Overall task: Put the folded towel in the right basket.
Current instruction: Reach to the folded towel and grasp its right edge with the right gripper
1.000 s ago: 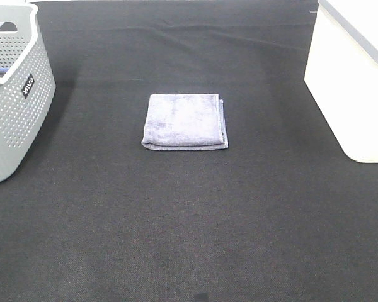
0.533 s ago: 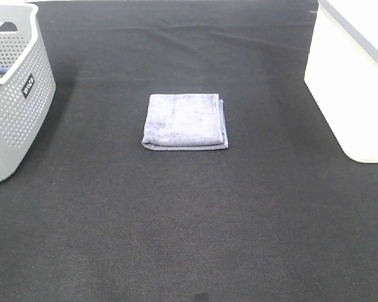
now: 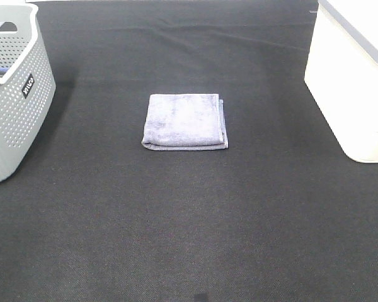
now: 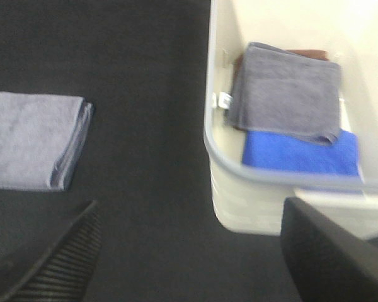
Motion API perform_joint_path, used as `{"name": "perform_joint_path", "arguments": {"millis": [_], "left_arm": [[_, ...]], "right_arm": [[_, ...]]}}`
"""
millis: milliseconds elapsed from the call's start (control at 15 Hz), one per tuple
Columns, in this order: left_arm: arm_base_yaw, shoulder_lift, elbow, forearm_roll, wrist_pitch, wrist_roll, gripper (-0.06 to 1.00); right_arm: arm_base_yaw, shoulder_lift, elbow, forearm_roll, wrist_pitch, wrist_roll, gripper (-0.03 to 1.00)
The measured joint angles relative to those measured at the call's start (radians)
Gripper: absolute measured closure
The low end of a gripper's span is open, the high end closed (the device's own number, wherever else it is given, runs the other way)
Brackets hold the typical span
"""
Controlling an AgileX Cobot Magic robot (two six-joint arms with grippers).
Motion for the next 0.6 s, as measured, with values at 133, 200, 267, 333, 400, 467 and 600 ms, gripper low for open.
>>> {"name": "perform_joint_path", "arguments": {"millis": [133, 200, 267, 333, 400, 467, 600], "left_arm": [[0.000, 0.000, 0.000, 0.000, 0.000, 0.000, -0.03], [0.000, 0.000, 0.000, 0.000, 0.000, 0.000, -0.03], [0.000, 0.000, 0.000, 0.000, 0.000, 0.000, -0.03], [0.000, 0.000, 0.000, 0.000, 0.000, 0.000, -0.03], [0.000, 0.000, 0.000, 0.000, 0.000, 0.000, -0.03], [0.000, 0.000, 0.000, 0.000, 0.000, 0.000, -0.03], [0.000, 0.000, 0.000, 0.000, 0.000, 0.000, -0.03]], "right_arm": [[0.000, 0.203, -0.193, 0.056, 0.037, -0.021, 0.22], [0.000, 0.277, -0.275, 0.075, 0.072, -0.023, 0.22], [0.000, 0.354, -0.360, 0.088, 0.115, -0.029, 0.22], [0.000, 0.420, -0.455, 0.101, 0.164, -0.030, 0.22], [0.000, 0.488, -0.544, 0.113, 0.209, -0.030, 0.22], [0.005, 0.542, -0.617, 0.128, 0.242, -0.030, 0.22], [0.059, 0.636, -0.736, 0.130, 0.271, -0.030, 0.22]]}}
